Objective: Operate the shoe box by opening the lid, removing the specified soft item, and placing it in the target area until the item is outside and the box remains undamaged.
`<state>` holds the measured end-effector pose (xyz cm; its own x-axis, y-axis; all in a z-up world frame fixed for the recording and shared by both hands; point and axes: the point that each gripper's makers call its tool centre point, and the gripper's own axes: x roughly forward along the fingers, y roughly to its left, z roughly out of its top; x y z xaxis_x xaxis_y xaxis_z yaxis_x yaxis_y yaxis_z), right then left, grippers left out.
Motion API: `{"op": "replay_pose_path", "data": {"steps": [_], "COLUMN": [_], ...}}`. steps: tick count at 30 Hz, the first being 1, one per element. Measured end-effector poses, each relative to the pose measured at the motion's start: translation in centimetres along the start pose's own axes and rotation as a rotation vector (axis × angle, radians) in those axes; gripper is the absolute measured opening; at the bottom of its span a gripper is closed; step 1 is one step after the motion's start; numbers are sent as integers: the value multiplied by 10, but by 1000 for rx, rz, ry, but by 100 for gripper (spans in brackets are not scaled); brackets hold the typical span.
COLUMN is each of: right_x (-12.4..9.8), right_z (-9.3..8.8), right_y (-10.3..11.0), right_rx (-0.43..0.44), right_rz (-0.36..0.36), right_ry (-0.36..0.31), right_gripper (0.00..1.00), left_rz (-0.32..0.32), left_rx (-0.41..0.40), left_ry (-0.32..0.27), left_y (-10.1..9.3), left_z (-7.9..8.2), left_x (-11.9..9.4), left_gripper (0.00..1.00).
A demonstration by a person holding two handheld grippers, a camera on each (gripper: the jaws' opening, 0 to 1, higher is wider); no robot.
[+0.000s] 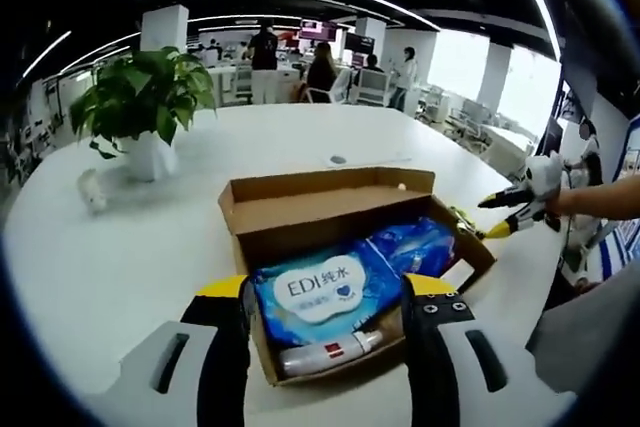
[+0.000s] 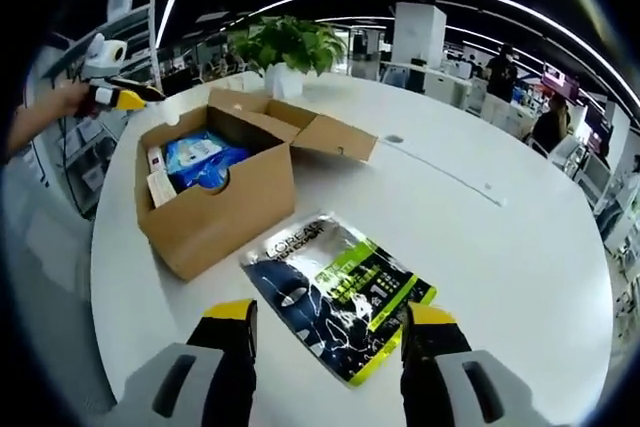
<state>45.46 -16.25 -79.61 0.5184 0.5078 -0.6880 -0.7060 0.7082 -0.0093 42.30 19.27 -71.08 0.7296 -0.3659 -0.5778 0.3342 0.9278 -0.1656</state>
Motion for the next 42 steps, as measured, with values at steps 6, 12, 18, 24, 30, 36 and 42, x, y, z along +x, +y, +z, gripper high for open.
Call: {"op": "replay_pose_path", "data": {"steps": [6,12,18,24,30,36,42], "right_x": [-6,-9,-8,2,15,27,42], "right_z": [19,40,59,81,100,111,113], "right_y": [3,13,30,57,80,98,114], "right_rx": [81,124,130,117,107,94,96], "right_rz": [-4,14,49,97,137,157,178], "right_ry": [-36,-60,-75,-90,-106,-117,-111], "right_gripper": [53,51,50,49,47,44,42], "left_rz": [122,165,167,168,181,168,168], "left_rx": [-121,-151,-151,-200,-204,-217,-251], "left_ry": [0,81,146,181,181,175,164], "left_y": [23,32,32,35,36,37,40], "left_z": [-10,-36,-55,-66,-69,-71,-72], "left_x": [-7,-5,1,6,2,3,3], "left_gripper": [56,40,35,34,29,27,22]}}
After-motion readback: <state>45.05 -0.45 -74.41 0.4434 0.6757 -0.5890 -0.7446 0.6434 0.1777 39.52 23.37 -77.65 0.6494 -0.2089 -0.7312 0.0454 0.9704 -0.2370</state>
